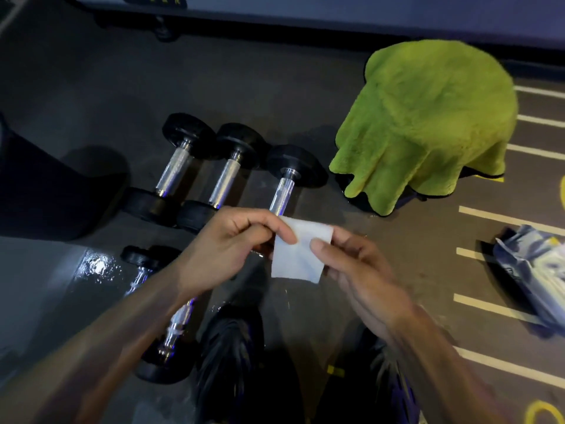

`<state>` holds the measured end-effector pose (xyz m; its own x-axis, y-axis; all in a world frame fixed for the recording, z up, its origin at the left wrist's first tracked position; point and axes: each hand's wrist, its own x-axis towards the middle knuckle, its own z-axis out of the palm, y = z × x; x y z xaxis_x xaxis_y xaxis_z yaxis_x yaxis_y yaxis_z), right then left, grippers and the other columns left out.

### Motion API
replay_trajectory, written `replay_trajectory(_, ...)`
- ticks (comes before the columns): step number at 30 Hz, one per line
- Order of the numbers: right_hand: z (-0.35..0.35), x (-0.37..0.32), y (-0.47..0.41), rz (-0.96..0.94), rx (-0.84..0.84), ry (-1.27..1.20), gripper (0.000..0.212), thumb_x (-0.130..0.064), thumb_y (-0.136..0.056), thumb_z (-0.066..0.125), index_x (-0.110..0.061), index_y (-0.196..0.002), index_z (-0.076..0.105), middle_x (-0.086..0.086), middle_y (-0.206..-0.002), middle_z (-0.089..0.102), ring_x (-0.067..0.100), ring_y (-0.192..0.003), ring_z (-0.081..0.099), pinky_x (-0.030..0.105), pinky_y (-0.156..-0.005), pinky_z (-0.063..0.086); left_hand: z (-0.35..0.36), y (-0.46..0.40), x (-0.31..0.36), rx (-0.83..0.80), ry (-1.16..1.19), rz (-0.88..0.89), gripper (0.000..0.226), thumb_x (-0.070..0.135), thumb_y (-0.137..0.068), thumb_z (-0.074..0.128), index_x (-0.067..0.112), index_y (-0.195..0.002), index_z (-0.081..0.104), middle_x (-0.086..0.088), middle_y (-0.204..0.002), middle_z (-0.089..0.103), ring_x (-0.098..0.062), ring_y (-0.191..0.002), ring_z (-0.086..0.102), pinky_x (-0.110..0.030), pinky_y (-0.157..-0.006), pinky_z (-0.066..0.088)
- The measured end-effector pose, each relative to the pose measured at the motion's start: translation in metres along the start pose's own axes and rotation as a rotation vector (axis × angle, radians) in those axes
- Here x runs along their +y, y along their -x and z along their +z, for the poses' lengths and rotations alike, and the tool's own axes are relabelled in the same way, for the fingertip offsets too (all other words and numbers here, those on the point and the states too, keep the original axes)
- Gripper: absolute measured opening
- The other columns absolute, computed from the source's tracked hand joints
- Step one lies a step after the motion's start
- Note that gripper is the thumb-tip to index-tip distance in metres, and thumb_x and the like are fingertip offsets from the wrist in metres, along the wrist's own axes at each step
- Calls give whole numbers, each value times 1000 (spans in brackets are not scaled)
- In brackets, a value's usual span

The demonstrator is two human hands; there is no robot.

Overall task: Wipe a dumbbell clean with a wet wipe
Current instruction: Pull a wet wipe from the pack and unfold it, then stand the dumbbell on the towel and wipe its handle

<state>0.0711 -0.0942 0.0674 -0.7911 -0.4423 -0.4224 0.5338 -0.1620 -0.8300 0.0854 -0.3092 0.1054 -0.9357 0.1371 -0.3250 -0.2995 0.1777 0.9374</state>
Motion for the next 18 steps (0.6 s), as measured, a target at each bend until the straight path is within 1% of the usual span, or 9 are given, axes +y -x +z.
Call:
replay_trajectory(4, -2, -2, -7, -48, 146, -92, 31, -24, -89, 74, -3, -113, 74, 22, -113, 74, 35, -105, 67, 51, -100, 51, -27, -33, 21, -133, -241, -32, 32, -7, -101, 57, 15, -93, 79, -12, -91, 77, -10, -82, 72, -21, -73, 59)
replay_trajectory(6, -8, -2, -13, -69, 274, -63, 28, -31, -88, 79, -7, -101, 76, 14, -100, 74, 25, -94, 61, 47, -91, 49, -48, -67, 26, -102, -339, -99, 28, -6, -99, 61, 18, -96, 76, -6, -92, 79, -12, -84, 72, -23, -73, 60)
replay_trajectory(8, -16, 3, -20, -45, 397, -30, 23, -36, -86, 80, -14, -94, 78, 20, -91, 71, 22, -88, 58, 51, -85, 52, -62, -106, 20, -29, -455, -153, 20, 4, -97, 70, 23, -93, 77, -6, -91, 79, -12, -84, 72, -28, -76, 60)
replay_trajectory(10, -22, 9, -26, -29, 439, 11, 47, -57, -71, 83, -20, -99, 78, 34, -100, 67, 24, -85, 58, 61, -86, 54, -63, -141, -2, 60, -550, -186, 5, 22, -92, 80, 26, -90, 80, 2, -81, 77, -5, -73, 69, -28, -80, 57)
replay_trajectory(11, -25, 13, -28, -30, 439, 20, 58, -66, -66, 83, -20, -101, 77, 38, -103, 62, 24, -84, 56, 59, -82, 54, -59, -154, -17, 99, -563, -229, 7, 32, -89, 83, 25, -89, 81, 7, -77, 76, -4, -69, 66, -28, -80, 55)
replay_trajectory(13, -33, 20, -32, -34, 436, 14, 57, -63, -70, 79, -15, -101, 76, 43, -102, 56, 23, -85, 52, 48, -79, 48, -45, -171, -49, 161, -584, -363, 30, 51, -84, 84, 22, -89, 82, 9, -71, 73, -7, -67, 63, -27, -75, 53)
replay_trajectory(15, -41, 26, -36, 7, 433, 22, 53, -56, -78, 72, -8, -99, 72, 36, -83, 55, 22, -82, 48, 43, -80, 43, -34, -182, -73, 192, -576, -431, 44, 54, -84, 82, 10, -92, 81, -2, -74, 73, -16, -70, 64, -30, -75, 50)
replay_trajectory(17, -47, 30, -40, 42, 431, 47, 50, -53, -83, 69, -4, -96, 69, 17, -72, 47, 23, -76, 45, 45, -79, 46, -27, -191, -85, 234, -502, -428, 38, 43, -90, 79, 5, -89, 79, -4, -73, 69, -16, -67, 60, -29, -74, 49)
replay_trajectory(18, -48, 30, -42, 52, 428, 47, 44, -49, -88, 69, -7, -97, 70, 17, -73, 51, 28, -74, 51, 51, -81, 52, -25, -195, -88, 248, -466, -430, 32, 38, -93, 78, 7, -87, 79, -4, -72, 69, -15, -66, 60, -30, -75, 51)
